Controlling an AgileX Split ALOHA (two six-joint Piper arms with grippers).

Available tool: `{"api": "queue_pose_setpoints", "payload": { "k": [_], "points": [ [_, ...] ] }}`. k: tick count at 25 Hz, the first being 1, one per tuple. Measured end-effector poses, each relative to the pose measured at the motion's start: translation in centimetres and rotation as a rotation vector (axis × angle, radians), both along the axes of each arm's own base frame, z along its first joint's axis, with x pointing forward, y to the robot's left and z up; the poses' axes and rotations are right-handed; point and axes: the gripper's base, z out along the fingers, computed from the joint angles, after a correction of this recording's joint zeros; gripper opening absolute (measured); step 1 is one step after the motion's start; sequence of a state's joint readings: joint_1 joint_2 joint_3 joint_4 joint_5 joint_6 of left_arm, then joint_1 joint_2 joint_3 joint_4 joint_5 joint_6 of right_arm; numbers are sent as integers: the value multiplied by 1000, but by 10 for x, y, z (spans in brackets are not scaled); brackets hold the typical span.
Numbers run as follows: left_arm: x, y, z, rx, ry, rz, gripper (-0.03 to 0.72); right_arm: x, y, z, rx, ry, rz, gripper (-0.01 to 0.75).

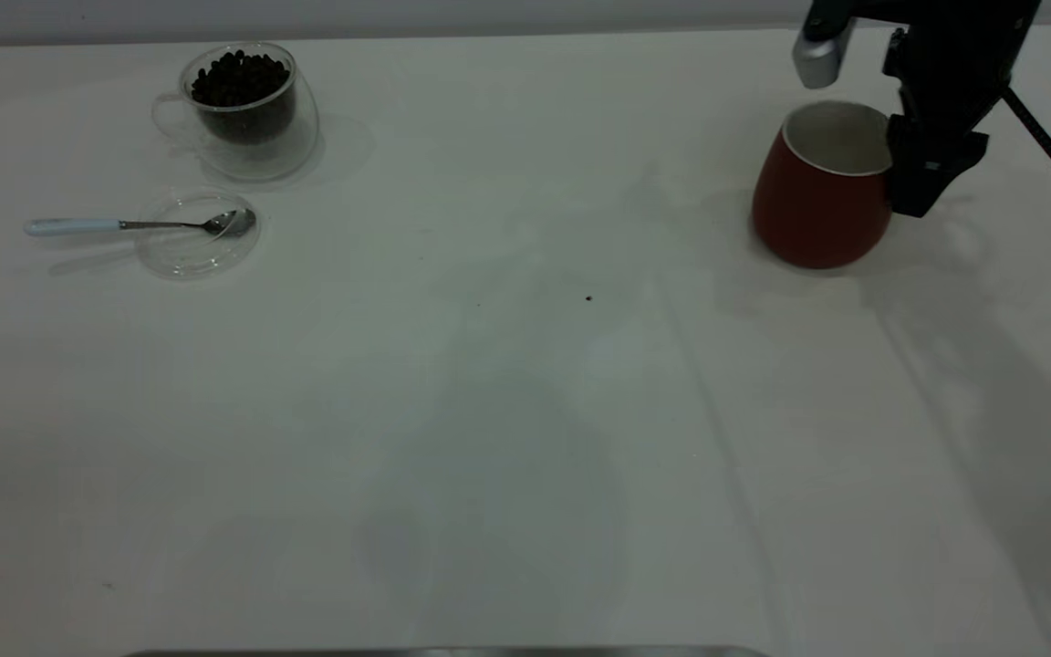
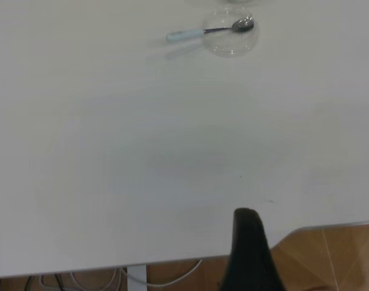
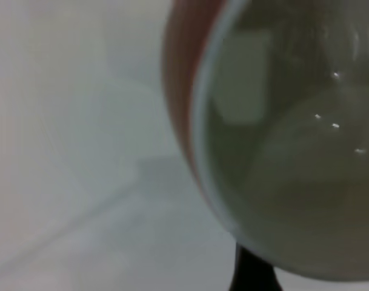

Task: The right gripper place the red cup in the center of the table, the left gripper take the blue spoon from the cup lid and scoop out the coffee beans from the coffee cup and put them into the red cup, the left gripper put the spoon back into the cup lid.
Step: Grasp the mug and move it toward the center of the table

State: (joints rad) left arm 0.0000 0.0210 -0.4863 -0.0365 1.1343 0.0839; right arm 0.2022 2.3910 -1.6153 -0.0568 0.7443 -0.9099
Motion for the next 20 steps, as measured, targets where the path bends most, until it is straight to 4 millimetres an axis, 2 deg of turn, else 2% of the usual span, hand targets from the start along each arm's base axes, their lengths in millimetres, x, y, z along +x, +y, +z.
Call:
{"api": "queue_pose_setpoints", "payload": {
  "k": [15, 20],
  "points": [
    [0, 0, 0, 0, 0, 0, 595, -15, 67, 0, 52, -25, 114, 542],
    [0, 0, 0, 0, 0, 0, 595, -24, 97, 2, 86, -44, 157, 542]
  ]
}}
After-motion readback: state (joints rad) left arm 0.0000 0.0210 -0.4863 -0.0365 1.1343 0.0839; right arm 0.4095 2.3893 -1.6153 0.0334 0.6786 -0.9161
